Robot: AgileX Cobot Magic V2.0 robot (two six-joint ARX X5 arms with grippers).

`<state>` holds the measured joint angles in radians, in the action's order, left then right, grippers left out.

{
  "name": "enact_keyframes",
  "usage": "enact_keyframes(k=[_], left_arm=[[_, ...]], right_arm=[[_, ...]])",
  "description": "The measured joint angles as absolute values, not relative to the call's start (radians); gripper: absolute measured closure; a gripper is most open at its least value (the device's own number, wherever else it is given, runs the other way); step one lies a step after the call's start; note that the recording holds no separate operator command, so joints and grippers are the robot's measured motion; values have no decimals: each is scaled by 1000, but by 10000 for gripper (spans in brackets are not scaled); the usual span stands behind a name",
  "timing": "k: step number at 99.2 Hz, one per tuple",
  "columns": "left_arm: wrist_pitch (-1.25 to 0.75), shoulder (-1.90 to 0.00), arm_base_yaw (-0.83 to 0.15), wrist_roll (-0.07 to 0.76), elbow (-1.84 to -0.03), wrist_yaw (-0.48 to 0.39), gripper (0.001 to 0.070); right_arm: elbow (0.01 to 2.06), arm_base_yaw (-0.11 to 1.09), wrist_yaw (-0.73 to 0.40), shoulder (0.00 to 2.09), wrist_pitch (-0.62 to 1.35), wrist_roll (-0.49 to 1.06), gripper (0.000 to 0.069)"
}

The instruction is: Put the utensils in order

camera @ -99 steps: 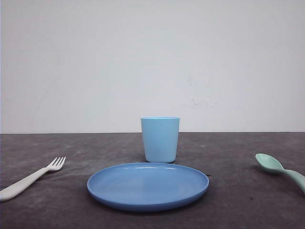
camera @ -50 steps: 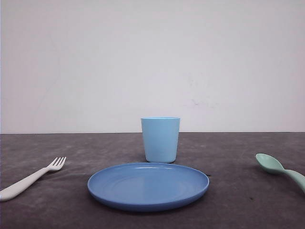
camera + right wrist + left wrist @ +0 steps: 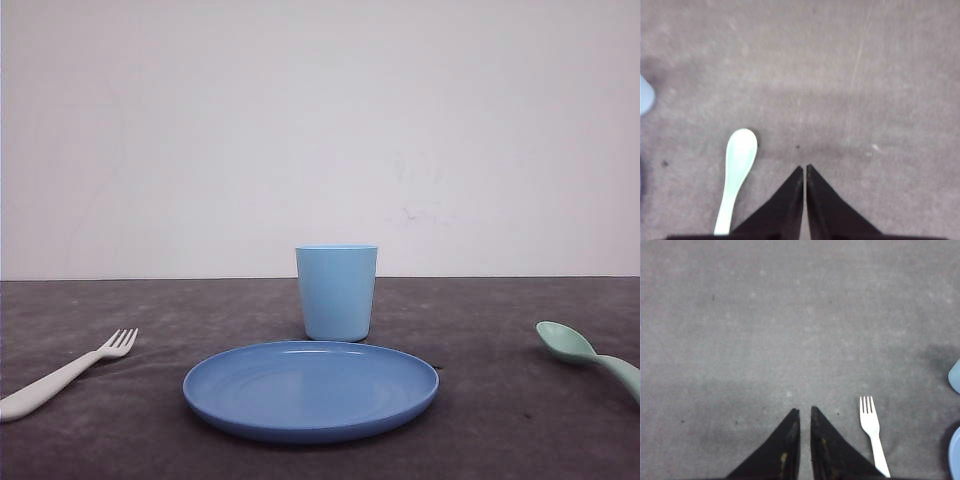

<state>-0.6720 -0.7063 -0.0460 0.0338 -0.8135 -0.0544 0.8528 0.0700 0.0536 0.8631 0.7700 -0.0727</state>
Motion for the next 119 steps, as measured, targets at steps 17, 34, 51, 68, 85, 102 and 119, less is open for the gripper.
enact_keyframes(k=[17, 34, 51, 68, 85, 102, 119], left_arm=[[-673, -734, -46, 33, -813, -54, 698], [-673, -734, -46, 33, -813, -54, 632], [-673, -734, -46, 31, -813, -54, 306], [-673, -734, -46, 36, -813, -61, 232], [-673, -734, -47, 76, -813, -121, 230], [-673, -760, -81, 121, -813, -137, 230], [-673, -821, -155, 156, -813, -137, 230]], right_arm=[[853, 70, 54, 899, 770, -59, 682], [853, 70, 54, 900, 770, -56, 553], [853, 70, 54, 900, 770, -56, 223], [853, 70, 54, 900, 770, -56, 40], [853, 70, 54, 900, 773, -56, 12], [853, 70, 53, 900, 775, -56, 12], [853, 70, 53, 900, 776, -56, 12]])
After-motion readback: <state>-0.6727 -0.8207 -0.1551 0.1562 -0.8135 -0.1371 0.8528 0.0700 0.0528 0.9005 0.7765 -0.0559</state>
